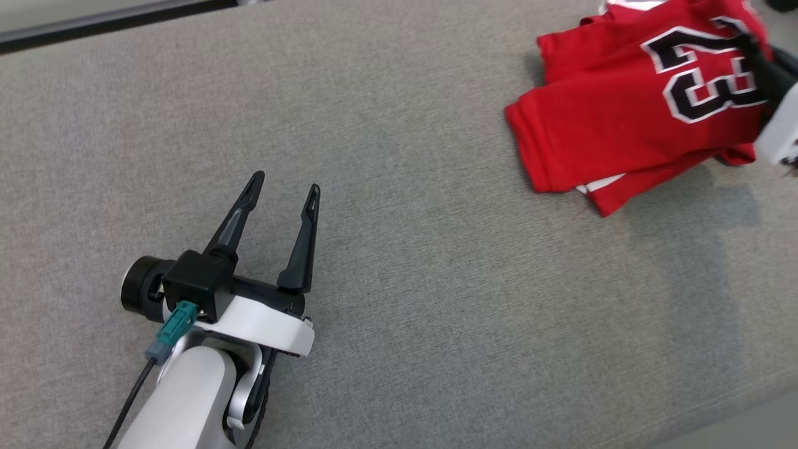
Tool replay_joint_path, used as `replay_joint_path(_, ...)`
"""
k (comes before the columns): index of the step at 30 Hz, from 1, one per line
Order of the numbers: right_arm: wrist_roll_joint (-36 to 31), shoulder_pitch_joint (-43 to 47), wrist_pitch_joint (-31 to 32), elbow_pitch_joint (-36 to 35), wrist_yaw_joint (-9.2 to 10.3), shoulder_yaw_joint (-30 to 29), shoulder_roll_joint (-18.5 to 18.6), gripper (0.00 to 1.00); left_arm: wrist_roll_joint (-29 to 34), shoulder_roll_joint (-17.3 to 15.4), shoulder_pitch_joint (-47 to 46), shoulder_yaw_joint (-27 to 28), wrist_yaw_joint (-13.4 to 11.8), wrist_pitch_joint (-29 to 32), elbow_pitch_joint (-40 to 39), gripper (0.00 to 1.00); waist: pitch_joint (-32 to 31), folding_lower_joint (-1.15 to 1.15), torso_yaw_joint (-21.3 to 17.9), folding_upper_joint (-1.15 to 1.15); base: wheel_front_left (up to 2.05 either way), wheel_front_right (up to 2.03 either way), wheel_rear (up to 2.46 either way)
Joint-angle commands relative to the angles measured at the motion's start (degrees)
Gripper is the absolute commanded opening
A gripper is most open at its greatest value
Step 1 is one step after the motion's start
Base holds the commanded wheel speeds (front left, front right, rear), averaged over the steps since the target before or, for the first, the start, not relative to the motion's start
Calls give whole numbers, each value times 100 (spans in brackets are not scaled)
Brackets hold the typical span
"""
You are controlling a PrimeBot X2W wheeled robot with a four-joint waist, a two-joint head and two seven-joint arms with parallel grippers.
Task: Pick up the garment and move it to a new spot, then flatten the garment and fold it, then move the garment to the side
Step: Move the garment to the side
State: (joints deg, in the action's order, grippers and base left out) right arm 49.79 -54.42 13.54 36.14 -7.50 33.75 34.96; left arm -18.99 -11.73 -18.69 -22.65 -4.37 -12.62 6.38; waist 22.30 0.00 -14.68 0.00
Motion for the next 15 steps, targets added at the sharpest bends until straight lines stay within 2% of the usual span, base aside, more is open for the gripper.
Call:
replay_joint_path(1,13,-100,-26,85,2,-4,69,0,66,-6,-128,10,-17,-14,5,100,144,0,110,0,0,0,0)
replay_joint_path(6,-245,-584,-95,1001,2,3,264,0,94,-6,-264,-21,-28,-12,28,100,362,0,193,0,0,0,0)
replay_joint_path(9,-506,-869,-238,1594,2,1,100,0,101,4,-347,-44,-20,-17,60,100,432,0,240,0,0,0,0)
replay_joint_path(11,-695,-1012,-409,1963,2,21,-2,46,97,11,-387,-57,-12,-25,89,100,453,0,272,0,0,0,0)
replay_joint_path(12,-760,-1055,-480,2139,2,24,-63,100,95,18,-412,-61,-9,-30,98,100,457,0,290,0,0,0,0)
replay_joint_path(15,-1051,-1218,-764,2620,2,67,-181,100,80,38,-451,-62,-24,-56,124,100,419,0,357,0,0,0,0)
